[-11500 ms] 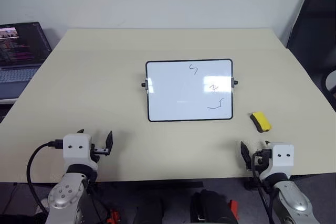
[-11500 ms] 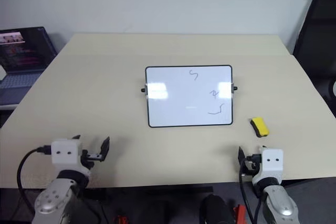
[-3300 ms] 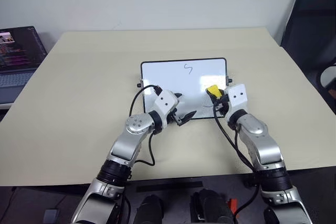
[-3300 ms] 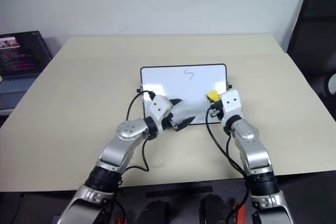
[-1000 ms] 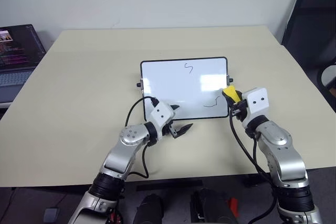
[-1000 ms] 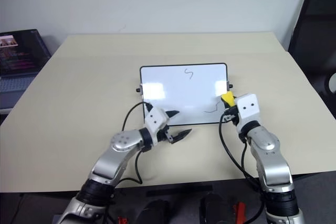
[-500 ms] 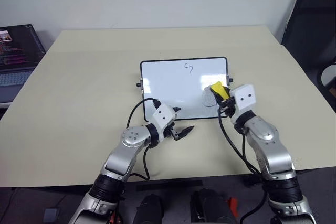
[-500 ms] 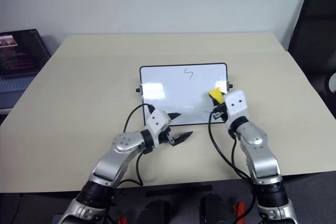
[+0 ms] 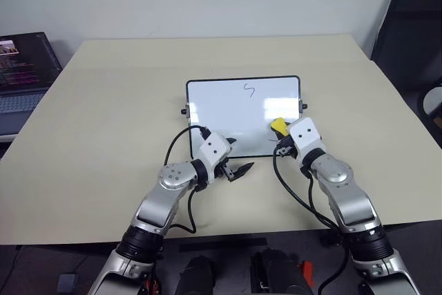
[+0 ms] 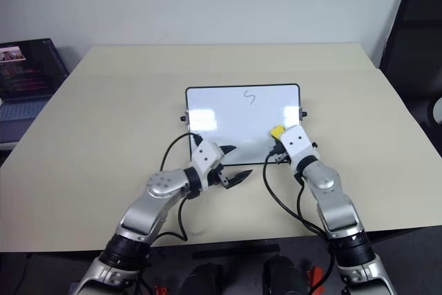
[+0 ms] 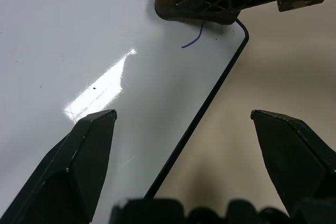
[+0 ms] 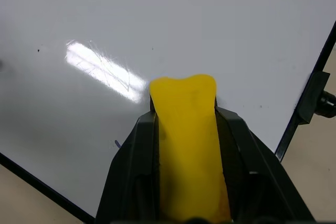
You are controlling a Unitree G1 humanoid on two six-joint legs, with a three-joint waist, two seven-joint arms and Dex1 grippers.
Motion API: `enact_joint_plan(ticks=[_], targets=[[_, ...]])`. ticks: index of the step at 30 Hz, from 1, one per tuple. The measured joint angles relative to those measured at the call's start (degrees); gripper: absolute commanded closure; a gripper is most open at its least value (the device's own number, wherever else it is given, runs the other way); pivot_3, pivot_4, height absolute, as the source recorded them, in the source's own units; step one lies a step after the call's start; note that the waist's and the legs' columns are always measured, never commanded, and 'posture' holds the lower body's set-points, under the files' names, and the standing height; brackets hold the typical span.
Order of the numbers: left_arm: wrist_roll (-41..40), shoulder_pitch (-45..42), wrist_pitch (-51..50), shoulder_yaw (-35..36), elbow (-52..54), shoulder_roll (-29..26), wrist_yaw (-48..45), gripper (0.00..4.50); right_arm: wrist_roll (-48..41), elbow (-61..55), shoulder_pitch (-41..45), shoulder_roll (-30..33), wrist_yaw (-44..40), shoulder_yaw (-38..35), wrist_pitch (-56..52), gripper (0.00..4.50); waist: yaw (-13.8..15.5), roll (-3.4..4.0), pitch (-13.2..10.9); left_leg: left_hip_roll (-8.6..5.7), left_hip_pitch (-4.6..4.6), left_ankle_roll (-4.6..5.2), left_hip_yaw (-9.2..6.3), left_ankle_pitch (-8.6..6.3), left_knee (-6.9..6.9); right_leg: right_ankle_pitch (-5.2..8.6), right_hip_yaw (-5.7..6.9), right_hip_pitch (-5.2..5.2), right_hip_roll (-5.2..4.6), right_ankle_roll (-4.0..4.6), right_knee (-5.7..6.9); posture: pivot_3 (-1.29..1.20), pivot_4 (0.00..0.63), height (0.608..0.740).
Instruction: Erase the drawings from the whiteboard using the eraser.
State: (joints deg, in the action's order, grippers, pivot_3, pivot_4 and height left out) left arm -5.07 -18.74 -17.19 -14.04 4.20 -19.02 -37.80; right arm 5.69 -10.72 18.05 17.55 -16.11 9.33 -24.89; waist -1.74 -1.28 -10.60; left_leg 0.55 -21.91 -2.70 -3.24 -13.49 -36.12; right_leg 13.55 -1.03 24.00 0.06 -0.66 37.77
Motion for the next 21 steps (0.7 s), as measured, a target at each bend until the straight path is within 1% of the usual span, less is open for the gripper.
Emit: enact_joint_plan(ticks=[3,8,12,18,21], targets=[[0.00,0.01,0.00,-0.01,0.02,0.14,0.02,0.00,0.27,-1.82,-1.90,0.86,-0.25,-0.02,-0.89,3.37,0.02,0.00,0.00,0.00,0.00,0.00,0.00,0.00,0.00,0.00,0.01,0.00,0.00,0.00,0.00,0.00,0.150,0.740],[-0.01,-0.02,0.05,-0.11,0.00,0.30,-0.14,0.00,0.30,-5.24,-6.67,4.79,-1.86,-0.95,-2.23,3.37,0.06,-0.03,0.02,0.00,0.03,0.00,0.00,0.00,-0.02,0.00,0.00,-0.04,-0.01,0.00,0.00,0.00,0.150,0.740],[-0.02,-0.02,0.14,-0.11,-0.02,0.32,-0.27,0.00,0.26,-7.05,-9.86,6.76,-2.76,-1.97,-3.17,3.37,-0.07,-0.04,0.02,0.01,0.07,0.00,0.02,0.00,-0.03,0.00,0.00,-0.05,0.00,0.00,0.00,0.00,0.150,0.740],[-0.02,-0.02,0.16,-0.12,-0.02,0.55,-0.26,0.00,0.08,-7.12,-9.68,6.69,-3.29,-2.46,-3.55,3.37,-0.14,-0.04,0.02,0.01,0.08,0.00,0.04,0.00,-0.04,0.00,-0.01,-0.06,0.00,-0.01,0.00,0.00,0.150,0.740],[-0.02,-0.07,0.18,-0.14,-0.05,0.76,-0.26,0.00,-0.20,-5.71,-7.07,4.92,-2.61,-2.58,-3.33,3.37,-0.31,-0.05,0.01,0.04,0.09,0.01,0.10,0.01,-0.04,-0.01,-0.02,-0.04,0.00,-0.01,0.00,0.00,0.150,0.740]])
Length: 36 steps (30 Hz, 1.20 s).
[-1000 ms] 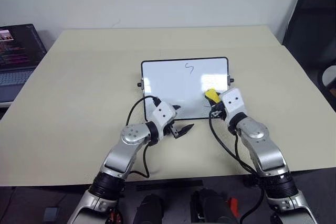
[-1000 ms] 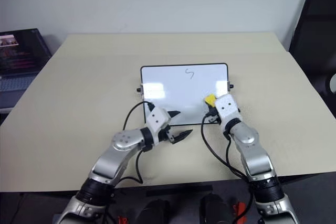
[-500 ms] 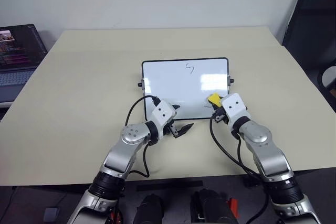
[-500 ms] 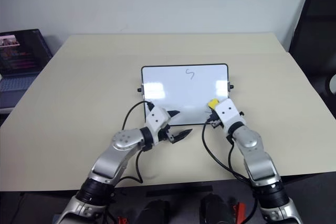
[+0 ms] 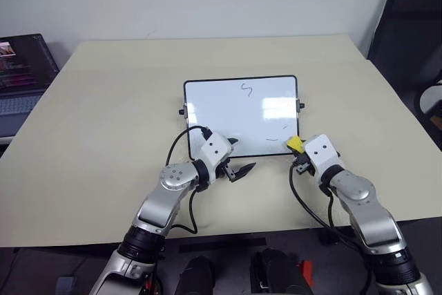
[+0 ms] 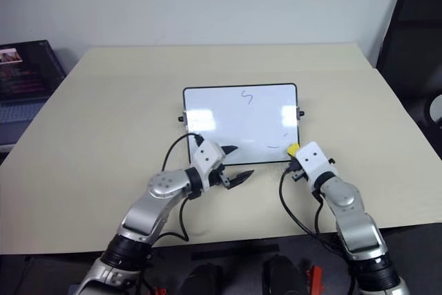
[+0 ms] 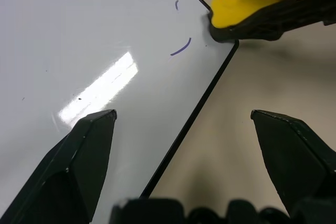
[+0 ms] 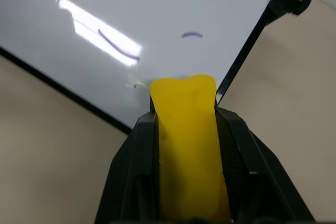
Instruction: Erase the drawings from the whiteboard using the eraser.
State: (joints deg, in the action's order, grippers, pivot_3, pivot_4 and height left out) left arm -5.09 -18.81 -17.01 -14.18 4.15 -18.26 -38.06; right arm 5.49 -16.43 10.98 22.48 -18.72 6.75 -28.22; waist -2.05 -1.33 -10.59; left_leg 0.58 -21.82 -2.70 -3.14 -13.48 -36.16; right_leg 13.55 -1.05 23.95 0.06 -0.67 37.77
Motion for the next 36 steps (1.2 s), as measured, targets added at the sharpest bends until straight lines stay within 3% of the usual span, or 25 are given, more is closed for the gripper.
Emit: enact_joint_plan(ticks=[6,11,17,25,36], targets=[[0.01,-0.06,0.02,0.03,-0.04,-0.13,0.11,0.00,0.10,4.01,5.96,-4.88,2.20,0.26,4.85,3.37,0.22,0.00,0.00,0.00,-0.13,-0.01,-0.05,-0.01,0.08,0.00,0.02,0.10,0.02,0.00,-0.02,0.00,0.150,0.740],[0.01,-0.08,0.02,0.40,-0.03,-0.61,0.16,0.00,0.94,6.68,7.75,-5.14,2.70,1.34,5.33,3.37,0.31,0.00,0.00,-0.04,-0.15,-0.01,-0.02,-0.01,0.06,-0.01,-0.02,0.10,-0.02,-0.01,-0.06,0.00,0.150,0.740],[0.01,-0.04,-0.04,0.61,0.02,-0.59,0.16,0.00,2.30,6.21,7.51,-4.39,2.43,1.60,3.51,3.37,0.32,-0.01,0.00,-0.02,-0.03,0.00,-0.05,0.00,0.02,-0.01,0.00,0.05,-0.01,0.00,0.08,0.00,0.150,0.740],[0.02,0.13,-0.10,0.65,0.16,-0.56,0.32,0.00,2.33,1.54,0.80,0.00,0.56,0.68,1.93,3.37,0.34,-0.08,0.05,-0.03,0.01,0.00,-0.03,0.00,-0.03,-0.01,-0.02,-0.02,-0.01,-0.01,0.06,0.00,0.150,0.740],[0.03,0.07,-0.03,0.82,0.15,-0.41,0.97,0.00,0.32,2.16,1.32,-1.71,0.07,-0.70,3.72,3.37,0.16,-0.09,0.05,-0.02,0.04,0.01,-0.03,0.00,-0.01,-0.01,-0.01,-0.05,0.00,-0.01,0.03,0.00,0.150,0.740]])
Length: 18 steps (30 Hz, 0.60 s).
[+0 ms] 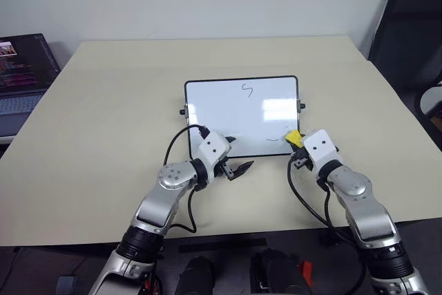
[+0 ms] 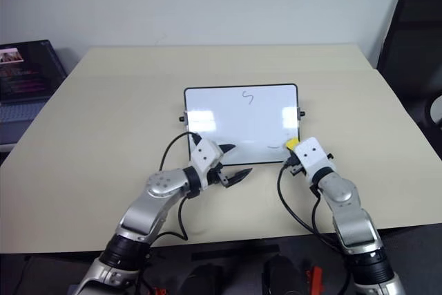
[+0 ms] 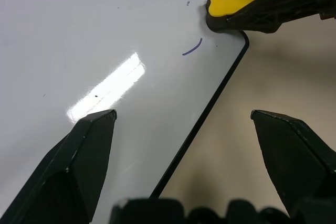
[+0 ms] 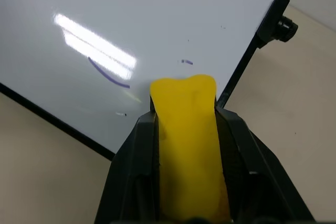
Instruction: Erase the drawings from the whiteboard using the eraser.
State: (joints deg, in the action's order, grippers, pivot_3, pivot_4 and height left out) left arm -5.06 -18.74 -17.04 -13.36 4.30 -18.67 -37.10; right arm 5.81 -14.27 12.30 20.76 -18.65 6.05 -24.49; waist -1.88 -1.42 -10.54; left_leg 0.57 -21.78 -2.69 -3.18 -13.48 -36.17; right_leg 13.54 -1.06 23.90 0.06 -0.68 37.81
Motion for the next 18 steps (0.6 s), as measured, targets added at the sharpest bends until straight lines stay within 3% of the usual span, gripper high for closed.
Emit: enact_joint_plan(ticks=[9,18], targets=[[-0.01,-0.09,-0.02,0.15,0.00,-0.10,0.26,0.00,0.94,5.48,6.75,-2.26,0.76,1.56,2.38,3.37,0.15,0.00,0.00,-0.01,-0.13,0.00,0.00,0.00,0.05,0.00,0.00,0.12,-0.01,0.00,-0.03,0.00,0.150,0.740],[-0.02,0.18,-0.24,0.17,0.88,-0.08,0.46,0.00,1.97,2.44,4.48,0.14,0.34,1.82,-1.79,3.37,0.18,-0.02,0.02,-0.01,0.04,0.00,-0.05,0.00,-0.03,0.00,0.02,-0.10,-0.01,0.00,0.00,0.00,0.150,0.740]])
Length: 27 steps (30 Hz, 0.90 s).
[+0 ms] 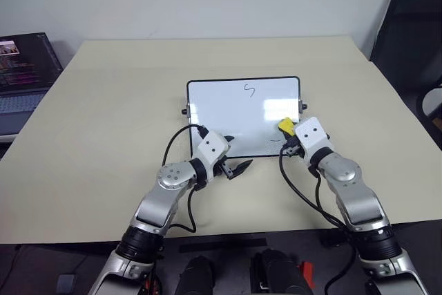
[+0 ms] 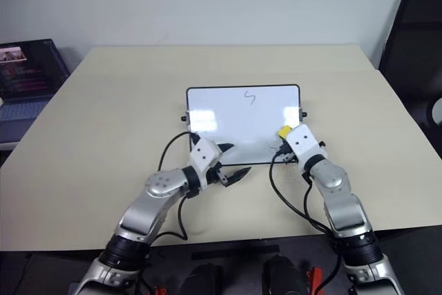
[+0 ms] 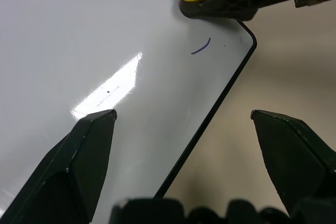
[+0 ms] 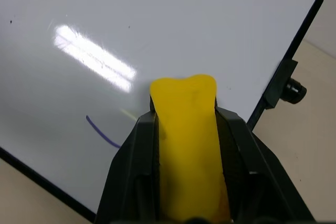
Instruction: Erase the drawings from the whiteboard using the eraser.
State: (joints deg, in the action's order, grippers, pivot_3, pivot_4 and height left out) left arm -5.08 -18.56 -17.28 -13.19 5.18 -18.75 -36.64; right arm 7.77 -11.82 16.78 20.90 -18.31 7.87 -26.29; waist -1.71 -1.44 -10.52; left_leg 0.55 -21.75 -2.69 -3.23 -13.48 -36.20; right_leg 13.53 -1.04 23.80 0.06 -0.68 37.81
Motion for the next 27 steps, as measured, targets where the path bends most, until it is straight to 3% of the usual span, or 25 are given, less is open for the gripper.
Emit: enact_joint_plan(ticks=[16,27], targets=[[0.00,-0.15,-0.06,0.00,0.13,0.12,-0.14,0.00,-0.26,-6.34,-6.71,0.79,-0.26,-0.99,-3.68,3.37,-0.11,-0.01,0.00,0.01,0.01,0.00,0.00,0.00,0.01,0.00,0.01,-0.03,0.00,0.00,-0.08,0.00,0.150,0.740],[0.01,-0.15,0.16,-0.01,-0.06,0.49,-0.15,0.00,-0.92,3.01,-1.92,3.07,-4.88,1.09,18.17,3.37,-0.04,-0.03,-0.01,-0.01,-0.08,-0.01,0.00,-0.01,0.10,0.00,0.03,0.03,0.00,0.00,-0.19,0.00,0.150,0.740]])
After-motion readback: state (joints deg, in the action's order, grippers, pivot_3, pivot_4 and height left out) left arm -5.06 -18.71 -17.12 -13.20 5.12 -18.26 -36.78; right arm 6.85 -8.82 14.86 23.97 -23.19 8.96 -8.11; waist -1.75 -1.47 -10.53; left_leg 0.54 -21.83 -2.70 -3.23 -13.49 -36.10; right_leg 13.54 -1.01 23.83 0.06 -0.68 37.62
